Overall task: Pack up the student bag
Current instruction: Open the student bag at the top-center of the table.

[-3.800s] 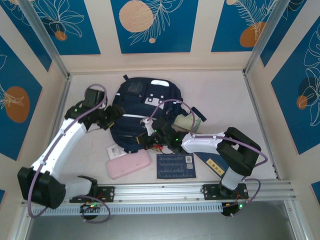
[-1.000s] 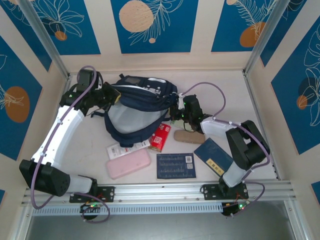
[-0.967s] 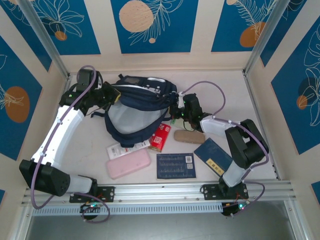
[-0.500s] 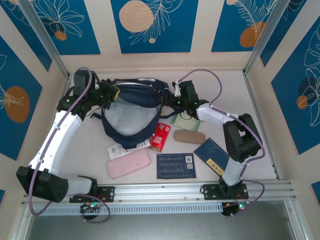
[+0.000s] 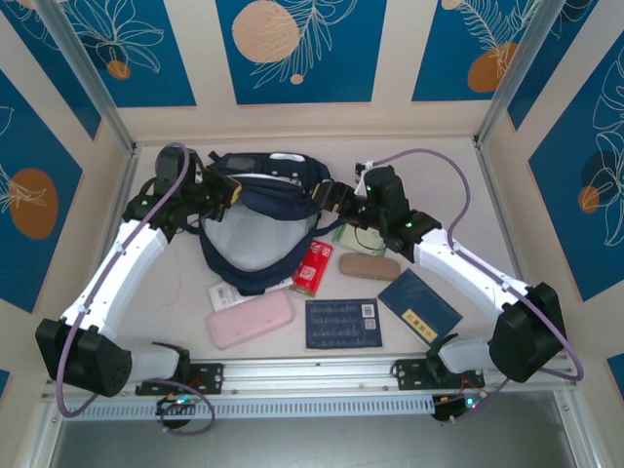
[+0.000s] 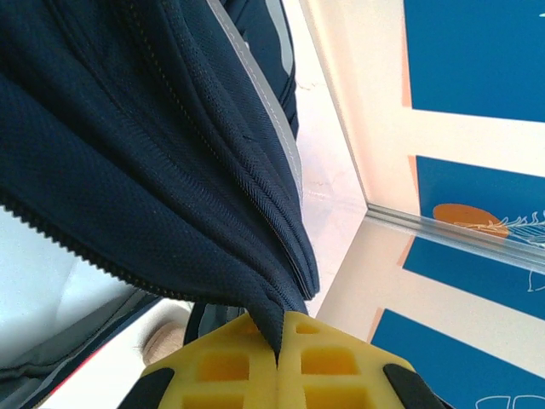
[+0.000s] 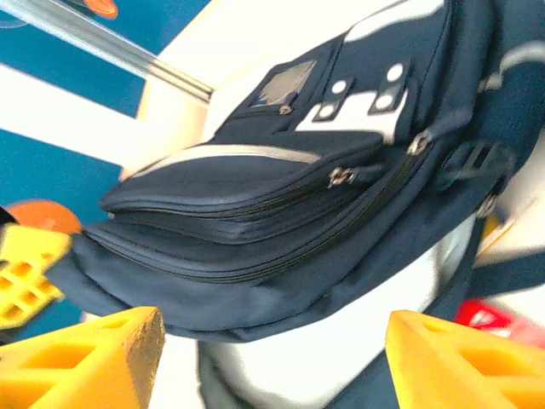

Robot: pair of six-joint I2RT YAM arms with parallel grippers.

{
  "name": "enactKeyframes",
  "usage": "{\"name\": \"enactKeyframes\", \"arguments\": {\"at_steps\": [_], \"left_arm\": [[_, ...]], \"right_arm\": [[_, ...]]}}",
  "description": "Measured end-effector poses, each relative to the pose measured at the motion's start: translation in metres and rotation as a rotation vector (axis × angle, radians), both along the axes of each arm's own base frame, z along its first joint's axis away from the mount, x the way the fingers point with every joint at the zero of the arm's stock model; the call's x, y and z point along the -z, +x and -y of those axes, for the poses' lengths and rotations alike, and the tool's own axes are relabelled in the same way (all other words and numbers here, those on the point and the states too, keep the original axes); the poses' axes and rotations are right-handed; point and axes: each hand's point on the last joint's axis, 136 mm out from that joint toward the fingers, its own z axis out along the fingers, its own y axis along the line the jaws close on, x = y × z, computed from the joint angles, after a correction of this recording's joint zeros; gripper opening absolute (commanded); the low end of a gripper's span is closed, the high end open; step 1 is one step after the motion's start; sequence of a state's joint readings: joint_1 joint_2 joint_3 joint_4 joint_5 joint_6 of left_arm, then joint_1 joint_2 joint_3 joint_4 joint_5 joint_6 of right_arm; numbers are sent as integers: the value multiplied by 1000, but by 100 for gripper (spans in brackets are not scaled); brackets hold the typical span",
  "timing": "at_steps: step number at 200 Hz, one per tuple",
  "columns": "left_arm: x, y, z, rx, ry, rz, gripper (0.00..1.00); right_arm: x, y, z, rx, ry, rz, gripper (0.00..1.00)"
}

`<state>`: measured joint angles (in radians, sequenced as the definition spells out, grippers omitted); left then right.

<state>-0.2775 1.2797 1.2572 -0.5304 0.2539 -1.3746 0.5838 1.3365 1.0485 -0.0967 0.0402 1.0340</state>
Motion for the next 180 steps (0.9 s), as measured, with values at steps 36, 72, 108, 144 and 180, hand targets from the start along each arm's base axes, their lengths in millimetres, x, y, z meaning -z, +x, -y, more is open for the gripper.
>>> {"name": "enactKeyframes", "arguments": {"at_steps": [36, 72, 108, 144, 180], "left_arm": [[0, -2, 5, 9, 5, 1, 0], [0, -2, 5, 6, 11, 3, 0], [0, -2, 5, 5, 13, 5, 0], [0, -2, 7, 24, 26, 19, 0], [0, -5, 10, 59, 51, 34, 13]], "right_arm": [[18, -16, -30, 95, 180, -306, 79], [37, -20, -59, 145, 247, -475, 83], [49, -9, -69, 192, 280, -509, 73], [35, 19, -72, 224, 317, -461, 30], [24, 41, -70, 231, 361, -413, 0]]}}
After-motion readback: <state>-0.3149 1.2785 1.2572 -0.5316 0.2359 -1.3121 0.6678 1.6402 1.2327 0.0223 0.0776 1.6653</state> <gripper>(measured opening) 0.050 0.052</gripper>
